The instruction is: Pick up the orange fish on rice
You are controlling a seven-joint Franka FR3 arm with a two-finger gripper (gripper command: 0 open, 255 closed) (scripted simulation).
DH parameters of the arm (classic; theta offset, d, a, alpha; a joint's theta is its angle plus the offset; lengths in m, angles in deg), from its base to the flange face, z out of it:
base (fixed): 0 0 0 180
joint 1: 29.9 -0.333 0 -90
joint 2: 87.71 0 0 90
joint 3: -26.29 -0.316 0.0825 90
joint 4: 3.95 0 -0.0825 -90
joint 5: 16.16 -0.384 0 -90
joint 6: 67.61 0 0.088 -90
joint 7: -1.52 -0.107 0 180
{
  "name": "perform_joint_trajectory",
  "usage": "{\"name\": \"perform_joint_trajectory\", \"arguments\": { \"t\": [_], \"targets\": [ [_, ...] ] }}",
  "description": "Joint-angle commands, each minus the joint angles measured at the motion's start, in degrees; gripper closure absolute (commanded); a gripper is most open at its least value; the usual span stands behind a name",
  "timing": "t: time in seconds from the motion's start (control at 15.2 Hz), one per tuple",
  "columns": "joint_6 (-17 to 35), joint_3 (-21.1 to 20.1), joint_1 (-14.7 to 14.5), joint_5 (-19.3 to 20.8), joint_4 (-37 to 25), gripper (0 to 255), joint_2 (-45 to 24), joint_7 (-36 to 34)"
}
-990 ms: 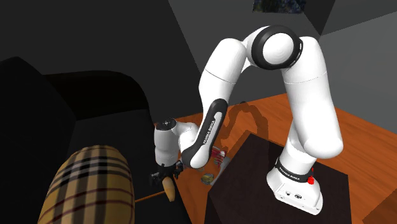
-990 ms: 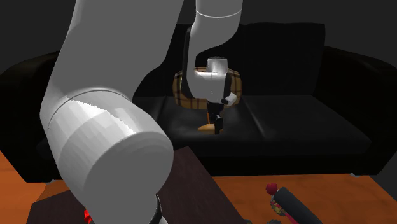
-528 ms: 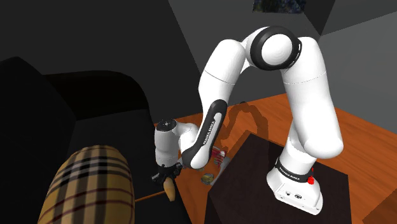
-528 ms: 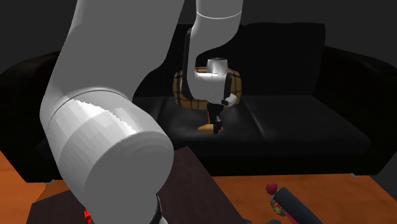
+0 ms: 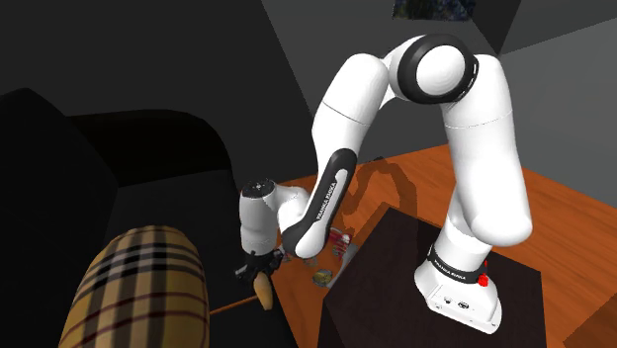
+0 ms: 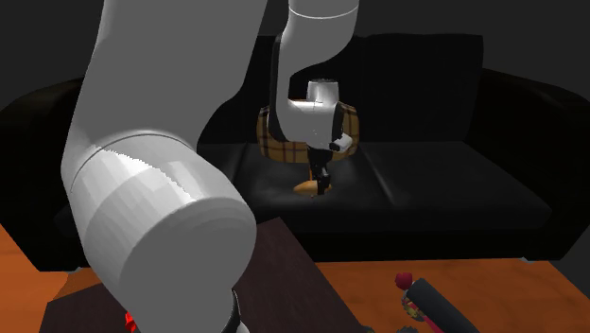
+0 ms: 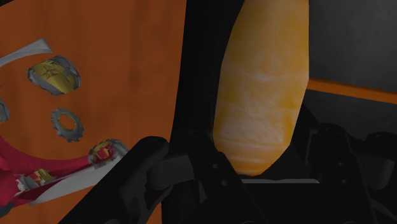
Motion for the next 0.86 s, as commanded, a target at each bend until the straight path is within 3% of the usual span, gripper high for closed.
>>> {"name": "perform_joint_trajectory", "arguments": {
  "t": [0.0, 0.79],
  "targets": [
    [-1.0, -1.0, 0.8, -1.0, 0.3, 255, 1.3, 0.7],
    [-7.0, -6.5, 5.0, -7.4, 1.7, 255, 9.0, 5.4]
  ]
}}
